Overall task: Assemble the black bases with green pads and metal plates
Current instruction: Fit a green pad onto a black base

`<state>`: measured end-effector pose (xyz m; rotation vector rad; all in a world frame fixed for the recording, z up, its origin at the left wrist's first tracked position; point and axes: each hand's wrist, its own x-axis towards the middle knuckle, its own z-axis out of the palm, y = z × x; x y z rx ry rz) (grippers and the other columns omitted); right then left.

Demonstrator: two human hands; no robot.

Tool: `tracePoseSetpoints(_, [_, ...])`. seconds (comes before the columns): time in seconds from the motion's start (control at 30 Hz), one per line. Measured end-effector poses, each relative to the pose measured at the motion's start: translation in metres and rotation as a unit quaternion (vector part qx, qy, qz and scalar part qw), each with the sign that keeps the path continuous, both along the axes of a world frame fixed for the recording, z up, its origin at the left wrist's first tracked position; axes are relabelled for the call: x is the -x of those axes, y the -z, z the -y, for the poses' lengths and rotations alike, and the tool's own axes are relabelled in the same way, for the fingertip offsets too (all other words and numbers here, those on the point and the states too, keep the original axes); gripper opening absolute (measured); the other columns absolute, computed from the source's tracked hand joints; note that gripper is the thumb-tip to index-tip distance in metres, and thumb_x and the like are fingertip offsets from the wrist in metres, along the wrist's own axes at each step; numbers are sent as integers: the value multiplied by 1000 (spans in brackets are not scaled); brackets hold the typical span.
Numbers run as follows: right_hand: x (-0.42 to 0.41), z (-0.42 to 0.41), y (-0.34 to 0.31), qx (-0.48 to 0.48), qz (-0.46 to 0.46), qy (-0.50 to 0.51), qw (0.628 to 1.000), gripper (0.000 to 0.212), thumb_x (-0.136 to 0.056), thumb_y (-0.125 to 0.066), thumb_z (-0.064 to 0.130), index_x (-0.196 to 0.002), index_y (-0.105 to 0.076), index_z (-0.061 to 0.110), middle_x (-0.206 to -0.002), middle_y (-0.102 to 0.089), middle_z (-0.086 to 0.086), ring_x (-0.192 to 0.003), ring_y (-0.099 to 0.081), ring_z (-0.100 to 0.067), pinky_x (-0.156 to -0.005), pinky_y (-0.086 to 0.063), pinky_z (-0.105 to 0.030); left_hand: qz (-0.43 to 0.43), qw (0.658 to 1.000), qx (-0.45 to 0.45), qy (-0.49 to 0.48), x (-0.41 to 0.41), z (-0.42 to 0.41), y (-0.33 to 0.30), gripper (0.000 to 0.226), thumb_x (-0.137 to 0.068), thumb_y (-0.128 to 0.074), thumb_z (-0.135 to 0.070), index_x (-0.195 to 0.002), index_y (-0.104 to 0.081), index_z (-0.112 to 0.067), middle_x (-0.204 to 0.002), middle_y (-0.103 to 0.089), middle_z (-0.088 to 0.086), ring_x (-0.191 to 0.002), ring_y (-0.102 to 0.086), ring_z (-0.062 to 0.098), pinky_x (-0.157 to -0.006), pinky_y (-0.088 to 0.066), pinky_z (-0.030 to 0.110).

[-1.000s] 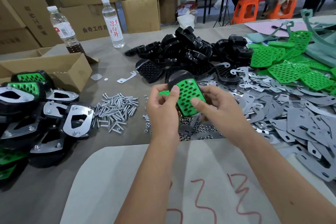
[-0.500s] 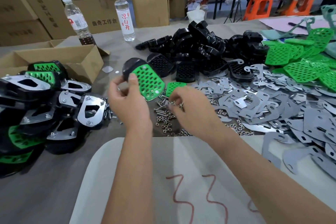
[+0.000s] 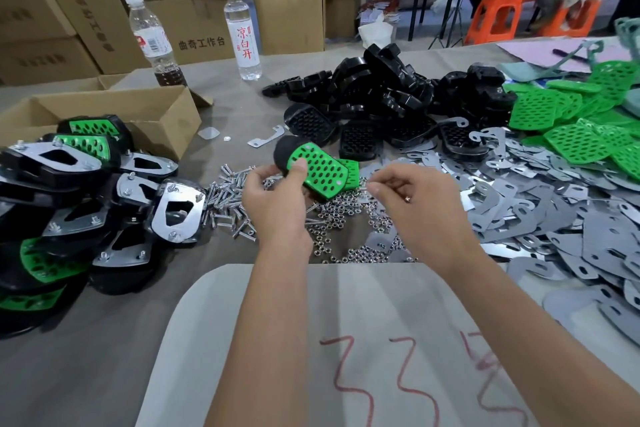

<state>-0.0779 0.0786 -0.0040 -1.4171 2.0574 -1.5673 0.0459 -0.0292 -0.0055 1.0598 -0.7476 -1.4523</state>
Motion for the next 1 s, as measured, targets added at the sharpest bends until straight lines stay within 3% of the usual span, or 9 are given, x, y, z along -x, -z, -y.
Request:
tracePoseSetpoints(0.13, [4, -12, 10, 37, 74, 2, 997, 16, -93, -75, 8, -84, -75, 21, -63, -66, 12, -50, -59, -8, -54, -51, -25, 25, 998, 31, 55, 20, -18, -1, 24, -87, -81, -6, -98, -67, -22, -97, -77, 8, -96, -77, 28, -77, -65, 38])
tracePoseSetpoints(0.23, [8, -11, 13, 38, 85, 39, 995, 14, -92, -76, 11, -82, -74, 20, -63, -66, 6, -50, -60, -14, -57, -56, -35, 39, 992, 71, 93, 27, -28, -1, 22, -87, -80, -4, -97, -72, -22, -81, -71, 4, -80, -71, 25, -78, -62, 44])
tracePoseSetpoints(0.4, [13, -14, 13, 75, 80, 44, 993, 16, -95, -73, 11, -82, -73, 21, -59, -64, 8, -47, -58, -12, -50, -51, -26, 45, 989, 100, 100, 34, -35, -4, 25, -85, -80, -1, -94, -74, -23, -77, -64, 11, -74, -63, 26, -73, -58, 43])
tracePoseSetpoints(0.5, [16, -15, 11, 118, 50, 75, 989, 11, -97, -71, 11, -88, -72, 18, -68, -65, 11, -62, -61, -13, -61, -55, -34, 51, 987, 98, 115, 32, -36, -6, 30, -83, -80, 2, -84, -79, -28, -82, -73, 10, -79, -69, 27, -83, -61, 54])
tracePoseSetpoints(0.57, [21, -15, 12, 132, 28, 111, 985, 10, -97, -68, 10, -92, -69, 19, -69, -62, 15, -63, -57, -9, -61, -49, -26, 52, 987, 88, 124, 31, -35, -7, 36, -83, -79, 3, -79, -81, -33, -86, -77, 10, -85, -71, 28, -90, -60, 60])
tracePoseSetpoints(0.7, [28, -16, 16, 69, -3, 149, 986, 10, -98, -67, 12, -94, -70, 21, -77, -61, 10, -68, -55, -7, -62, -44, -16, 37, 988, 67, 137, 27, -32, -8, 28, -85, -76, 5, -89, -80, -23, -92, -79, 12, -90, -75, 29, -92, -60, 58])
tracePoseSetpoints(0.8, [29, -15, 13, 43, 0, 103, 994, 13, -103, -62, 25, -106, -74, 24, -99, -65, 3, -83, -61, -2, -73, -45, -10, 22, 983, 64, 168, 25, -31, -7, 22, -88, -73, 2, -94, -79, -18, -83, -79, 5, -74, -74, 17, -73, -65, 42])
tracePoseSetpoints(0.87, [26, -15, 10, 39, 73, 14, 996, 20, -107, -55, 30, -106, -74, 22, -92, -69, 1, -71, -62, -10, -65, -52, -28, 4, 981, 52, 187, 25, -33, -9, 19, -90, -72, 0, -96, -79, -16, -81, -78, 5, -68, -73, 15, -59, -62, 35])
tracePoseSetpoints(1.0, [15, -15, 11, 52, 201, -62, 976, 5, -101, -67, 18, -103, -71, 18, -78, -72, -3, -52, -63, -19, -41, -47, -27, -3, 979, 42, 202, 33, -38, -5, 21, -97, -68, -9, -116, -76, -12, -104, -78, 14, -88, -71, 27, -82, -62, 48])
